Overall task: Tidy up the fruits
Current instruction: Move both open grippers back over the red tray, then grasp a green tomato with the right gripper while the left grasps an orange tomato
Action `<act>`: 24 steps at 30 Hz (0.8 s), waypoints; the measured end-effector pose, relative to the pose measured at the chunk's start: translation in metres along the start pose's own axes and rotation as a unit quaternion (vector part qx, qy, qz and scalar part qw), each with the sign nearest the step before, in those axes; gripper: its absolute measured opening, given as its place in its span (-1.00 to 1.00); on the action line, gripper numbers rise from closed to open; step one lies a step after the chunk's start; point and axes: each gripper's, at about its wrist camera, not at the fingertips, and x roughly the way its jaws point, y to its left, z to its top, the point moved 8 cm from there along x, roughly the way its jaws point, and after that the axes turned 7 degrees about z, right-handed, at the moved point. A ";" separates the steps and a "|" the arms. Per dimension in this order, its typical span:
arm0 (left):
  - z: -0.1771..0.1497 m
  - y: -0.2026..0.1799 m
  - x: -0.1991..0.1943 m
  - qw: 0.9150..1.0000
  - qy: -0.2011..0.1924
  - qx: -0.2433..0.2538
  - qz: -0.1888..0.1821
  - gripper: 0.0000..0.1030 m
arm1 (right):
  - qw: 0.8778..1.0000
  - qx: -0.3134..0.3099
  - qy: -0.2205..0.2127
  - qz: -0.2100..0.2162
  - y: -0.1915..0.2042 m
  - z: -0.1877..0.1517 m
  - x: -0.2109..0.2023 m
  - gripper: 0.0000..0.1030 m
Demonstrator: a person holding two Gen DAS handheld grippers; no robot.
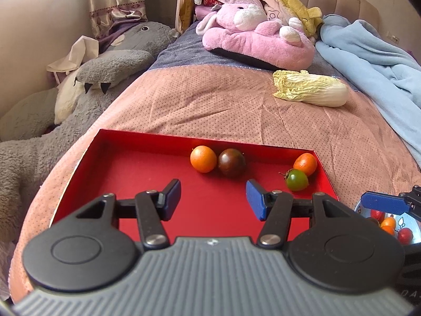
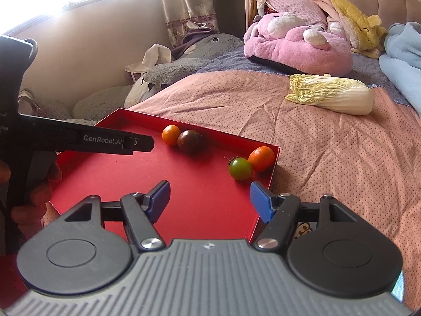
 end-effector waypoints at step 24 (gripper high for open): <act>0.004 0.007 0.029 0.999 0.035 -0.035 -0.012 0.12 | 0.997 -0.005 0.072 -0.038 -0.036 0.012 0.098 -0.13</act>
